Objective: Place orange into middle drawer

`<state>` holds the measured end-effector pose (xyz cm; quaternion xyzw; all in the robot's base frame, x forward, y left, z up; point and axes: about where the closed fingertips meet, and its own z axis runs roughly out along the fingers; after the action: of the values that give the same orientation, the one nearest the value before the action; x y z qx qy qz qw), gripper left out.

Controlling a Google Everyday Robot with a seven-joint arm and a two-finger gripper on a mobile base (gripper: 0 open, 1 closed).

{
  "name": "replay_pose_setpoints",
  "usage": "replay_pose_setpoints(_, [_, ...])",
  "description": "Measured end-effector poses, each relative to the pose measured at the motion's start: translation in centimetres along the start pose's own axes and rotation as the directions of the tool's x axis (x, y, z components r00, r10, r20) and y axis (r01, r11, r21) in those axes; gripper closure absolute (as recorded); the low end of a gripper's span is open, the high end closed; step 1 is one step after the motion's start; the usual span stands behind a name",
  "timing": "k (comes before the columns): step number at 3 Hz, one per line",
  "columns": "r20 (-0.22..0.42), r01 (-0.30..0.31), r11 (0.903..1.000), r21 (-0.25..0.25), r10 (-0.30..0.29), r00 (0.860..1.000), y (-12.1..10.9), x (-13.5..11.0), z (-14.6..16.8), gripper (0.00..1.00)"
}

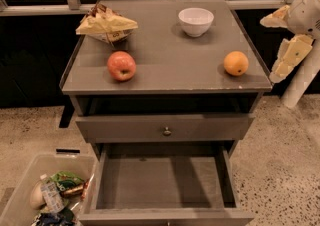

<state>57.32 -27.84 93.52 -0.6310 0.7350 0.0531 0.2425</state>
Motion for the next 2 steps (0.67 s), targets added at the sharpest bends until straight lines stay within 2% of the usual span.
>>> replay_pose_setpoints(1, [0.174, 0.031, 0.9934, -0.110, -0.011, 0.985, -1.5, -0.1, 3.7, 0.00])
replay_pose_setpoints(2, [0.225, 0.071, 0.9871, -0.144, -0.037, 0.974, -4.7, -1.2, 8.4, 0.00])
